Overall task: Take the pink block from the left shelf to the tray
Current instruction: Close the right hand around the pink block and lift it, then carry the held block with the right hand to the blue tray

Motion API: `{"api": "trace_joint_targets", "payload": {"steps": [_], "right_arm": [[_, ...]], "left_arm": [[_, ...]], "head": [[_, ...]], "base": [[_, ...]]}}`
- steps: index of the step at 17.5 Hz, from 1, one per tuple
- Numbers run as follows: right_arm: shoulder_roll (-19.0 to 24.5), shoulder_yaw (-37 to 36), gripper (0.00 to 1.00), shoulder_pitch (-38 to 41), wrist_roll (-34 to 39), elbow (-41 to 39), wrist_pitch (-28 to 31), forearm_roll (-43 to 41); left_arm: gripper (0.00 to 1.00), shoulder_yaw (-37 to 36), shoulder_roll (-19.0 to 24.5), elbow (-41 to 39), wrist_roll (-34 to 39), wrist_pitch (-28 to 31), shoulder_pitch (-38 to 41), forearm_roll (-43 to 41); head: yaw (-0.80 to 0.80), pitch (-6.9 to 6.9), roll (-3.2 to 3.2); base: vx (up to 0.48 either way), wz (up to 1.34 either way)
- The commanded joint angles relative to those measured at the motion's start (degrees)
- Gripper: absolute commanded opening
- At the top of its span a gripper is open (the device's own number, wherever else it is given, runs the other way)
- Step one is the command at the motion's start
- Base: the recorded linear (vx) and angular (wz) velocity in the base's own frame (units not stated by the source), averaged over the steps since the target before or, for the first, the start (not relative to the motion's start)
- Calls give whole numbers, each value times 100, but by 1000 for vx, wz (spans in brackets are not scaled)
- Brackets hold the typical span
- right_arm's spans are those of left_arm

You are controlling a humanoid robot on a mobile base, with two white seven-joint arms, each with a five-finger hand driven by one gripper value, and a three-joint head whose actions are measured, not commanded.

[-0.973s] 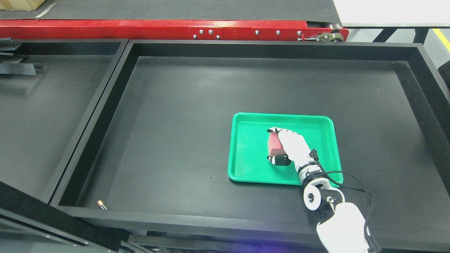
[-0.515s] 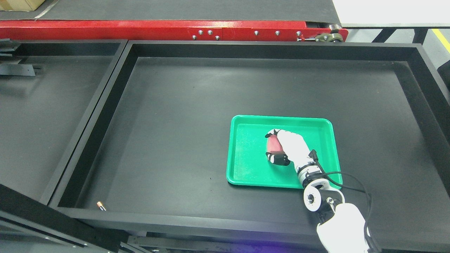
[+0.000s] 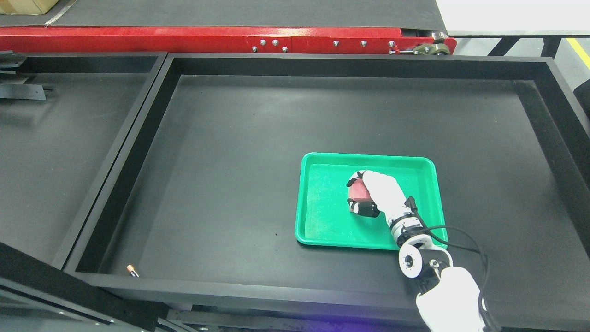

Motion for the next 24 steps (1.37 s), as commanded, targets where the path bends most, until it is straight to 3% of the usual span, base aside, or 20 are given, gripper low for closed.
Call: {"api": "trace_joint_targets", "payload": {"steps": [1,5,10,24], "right_arm": [[-100,-326,3,-9,-590,-472,-178,-159],[-100,-537,3,114,-1152,-832,-617,-484],[-100,-792,3,404,-2427,-1220,-1188,-1134],[-100,-872,3,483,-2587,-1255,-1224,-1249]], "left_arm": [[100,0,100,-100,0,0,114,0],[100,0,100,-100,0,0,114,0],[100,0,100,-100,0,0,114,0],[100,0,100,-100,0,0,114,0]], "head": [[0,0,0],[0,0,0],[0,0,0],[0,0,0]], "base": [[0,0],[0,0],[-4,1],[-104,75]]}}
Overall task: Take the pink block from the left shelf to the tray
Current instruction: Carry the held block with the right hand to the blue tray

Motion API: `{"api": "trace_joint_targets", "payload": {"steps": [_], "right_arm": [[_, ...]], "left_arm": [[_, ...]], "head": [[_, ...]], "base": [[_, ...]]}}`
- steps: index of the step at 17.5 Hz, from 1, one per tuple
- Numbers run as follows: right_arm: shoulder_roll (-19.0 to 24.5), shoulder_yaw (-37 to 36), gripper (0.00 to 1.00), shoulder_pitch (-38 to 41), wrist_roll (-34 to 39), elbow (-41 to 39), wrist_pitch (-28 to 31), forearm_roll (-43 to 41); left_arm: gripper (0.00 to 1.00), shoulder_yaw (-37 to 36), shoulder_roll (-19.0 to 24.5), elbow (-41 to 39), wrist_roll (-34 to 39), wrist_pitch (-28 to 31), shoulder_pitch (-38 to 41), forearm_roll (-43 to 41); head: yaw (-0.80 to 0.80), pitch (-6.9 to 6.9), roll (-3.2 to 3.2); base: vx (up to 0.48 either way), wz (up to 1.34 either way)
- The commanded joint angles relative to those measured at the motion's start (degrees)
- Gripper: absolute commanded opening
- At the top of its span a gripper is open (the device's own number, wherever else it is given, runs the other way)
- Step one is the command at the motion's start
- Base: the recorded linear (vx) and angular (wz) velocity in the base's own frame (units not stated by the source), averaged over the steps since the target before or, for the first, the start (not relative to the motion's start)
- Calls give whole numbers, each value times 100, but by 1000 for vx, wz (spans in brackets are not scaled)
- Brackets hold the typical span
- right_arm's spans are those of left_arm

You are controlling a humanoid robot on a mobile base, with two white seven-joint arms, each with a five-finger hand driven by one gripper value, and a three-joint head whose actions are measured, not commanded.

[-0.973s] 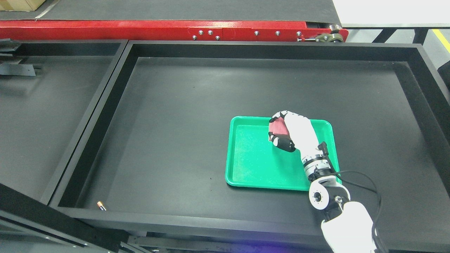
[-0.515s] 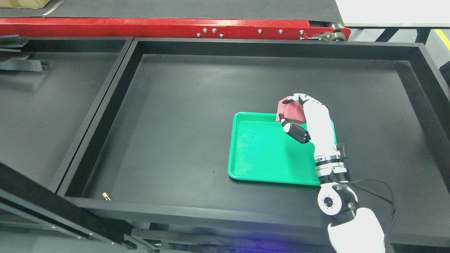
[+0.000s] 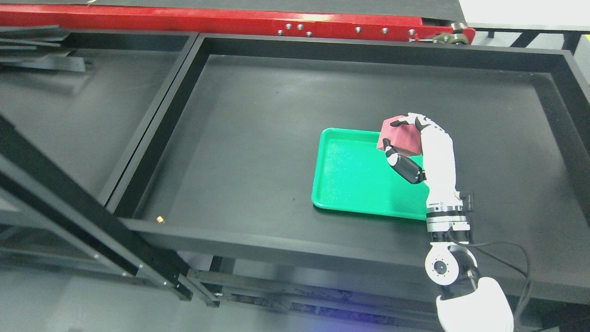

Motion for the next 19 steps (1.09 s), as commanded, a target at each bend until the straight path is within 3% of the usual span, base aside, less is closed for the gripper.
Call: {"api": "trace_joint_targets", "payload": {"steps": [1,19], "right_arm": [[-100,-142,3,24,-55,-183,-3,-58],[-202,-133,4,59,-46,-183,-3,-58]], "left_arm": [[100,0,100,-100,0,1,115,0],[100,0,100,-100,0,1,115,0]], "head": [[0,0,0],[0,0,0]], "base": [[-171,260],[-149,433]]}}
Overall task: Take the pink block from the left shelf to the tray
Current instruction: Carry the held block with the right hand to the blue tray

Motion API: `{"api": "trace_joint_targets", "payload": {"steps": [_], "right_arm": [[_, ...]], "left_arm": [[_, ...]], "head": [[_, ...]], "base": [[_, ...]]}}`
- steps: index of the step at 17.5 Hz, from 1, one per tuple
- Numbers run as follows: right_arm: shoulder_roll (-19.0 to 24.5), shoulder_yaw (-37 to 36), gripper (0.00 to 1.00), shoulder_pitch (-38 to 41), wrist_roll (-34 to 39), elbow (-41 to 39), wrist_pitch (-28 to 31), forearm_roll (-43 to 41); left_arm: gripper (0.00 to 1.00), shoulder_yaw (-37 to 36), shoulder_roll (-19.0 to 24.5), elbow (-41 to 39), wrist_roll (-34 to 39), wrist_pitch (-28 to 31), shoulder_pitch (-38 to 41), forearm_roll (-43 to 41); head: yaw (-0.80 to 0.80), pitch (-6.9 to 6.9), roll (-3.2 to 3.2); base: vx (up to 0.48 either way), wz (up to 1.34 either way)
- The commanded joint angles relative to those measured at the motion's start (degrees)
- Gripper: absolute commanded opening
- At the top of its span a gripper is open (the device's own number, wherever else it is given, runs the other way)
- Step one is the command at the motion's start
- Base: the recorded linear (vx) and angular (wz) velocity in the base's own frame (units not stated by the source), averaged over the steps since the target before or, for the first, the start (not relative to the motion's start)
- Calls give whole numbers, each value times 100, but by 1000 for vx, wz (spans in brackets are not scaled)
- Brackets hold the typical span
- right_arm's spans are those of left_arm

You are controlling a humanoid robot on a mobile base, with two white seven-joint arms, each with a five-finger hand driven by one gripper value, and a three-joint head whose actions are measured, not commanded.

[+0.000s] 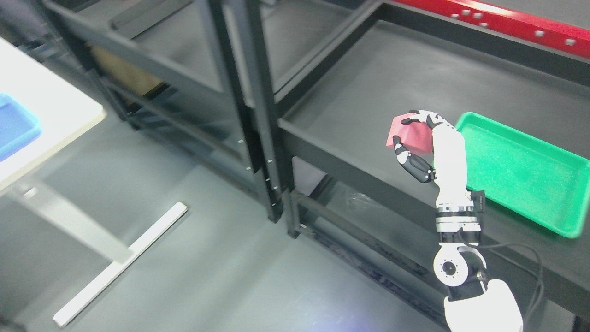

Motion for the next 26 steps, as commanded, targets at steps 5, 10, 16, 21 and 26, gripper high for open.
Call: {"api": "trace_joint_targets", "payload": {"steps": [5,10,16,21,26], "right_arm": [[-125,-13,4,-5,7,-26,4,-4],[-90,66,4,-40,7,-26,3,-31],[-81,83,4,-93,7,-26,4,-39],[-81,145,4,-136,7,-26,-5,-40],[-72,198,4,-198,7,-26,-5,-40]], "left_arm": [[100,0,100,-100,1,0,115,0],[100,0,100,-100,1,0,115,0],[100,0,100,-100,1,0,115,0],[100,0,100,-100,1,0,115,0],[100,0,100,-100,1,0,115,0]], "head": [[0,1,0],[0,1,0],[0,2,0],[0,2,0],[0,2,0]], "base": [[-169,739],[-131,757],[-81,616],[-28,429],[-4,425]]}}
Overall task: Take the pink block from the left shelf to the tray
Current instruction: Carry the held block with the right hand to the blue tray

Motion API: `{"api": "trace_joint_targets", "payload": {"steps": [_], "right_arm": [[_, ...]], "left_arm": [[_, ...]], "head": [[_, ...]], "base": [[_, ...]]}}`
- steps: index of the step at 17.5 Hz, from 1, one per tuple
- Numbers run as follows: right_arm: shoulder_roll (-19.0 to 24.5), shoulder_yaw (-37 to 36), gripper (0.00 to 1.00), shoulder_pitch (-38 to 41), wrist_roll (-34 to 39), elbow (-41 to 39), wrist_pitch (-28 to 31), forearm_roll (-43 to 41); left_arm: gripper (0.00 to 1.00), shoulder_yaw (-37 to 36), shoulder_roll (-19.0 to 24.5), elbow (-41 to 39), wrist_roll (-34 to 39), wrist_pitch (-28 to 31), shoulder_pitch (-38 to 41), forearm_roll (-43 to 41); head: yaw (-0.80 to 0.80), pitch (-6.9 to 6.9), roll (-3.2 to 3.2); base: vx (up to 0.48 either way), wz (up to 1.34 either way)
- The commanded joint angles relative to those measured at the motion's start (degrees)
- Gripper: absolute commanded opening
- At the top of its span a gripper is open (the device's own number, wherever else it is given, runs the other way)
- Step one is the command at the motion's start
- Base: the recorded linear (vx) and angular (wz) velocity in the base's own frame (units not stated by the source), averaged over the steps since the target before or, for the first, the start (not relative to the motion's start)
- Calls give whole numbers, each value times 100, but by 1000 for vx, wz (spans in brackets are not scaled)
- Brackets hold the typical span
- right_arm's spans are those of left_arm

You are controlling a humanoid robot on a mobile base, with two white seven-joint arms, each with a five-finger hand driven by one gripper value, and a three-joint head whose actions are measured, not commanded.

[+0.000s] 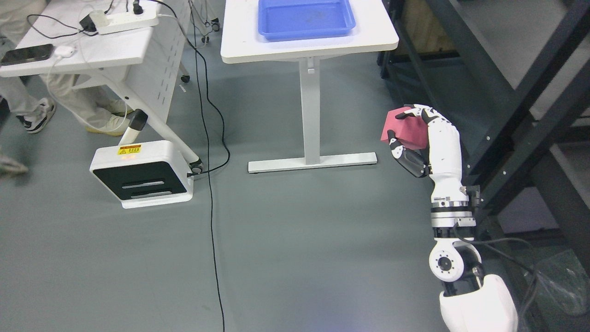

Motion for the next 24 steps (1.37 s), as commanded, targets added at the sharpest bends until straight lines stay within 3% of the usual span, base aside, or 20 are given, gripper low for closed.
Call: {"api": "trace_joint_targets", "payload": {"steps": [1,13,24], "right_arm": [[-150,90,4,-55,3,-2,-3,-2],[-124,221,4,-55,3,-2,-108,-2],[-74,327,4,-186,3,-2,-117,-10]], "left_arm": [[100,0,100,-100,1,1,114,0],[100,0,100,-100,1,1,114,0],[100,0,100,-100,1,1,114,0]], "head": [[0,0,0],[0,1,0],[0,1,0]], "base": [[22,388],[82,212],[250,-24]]}}
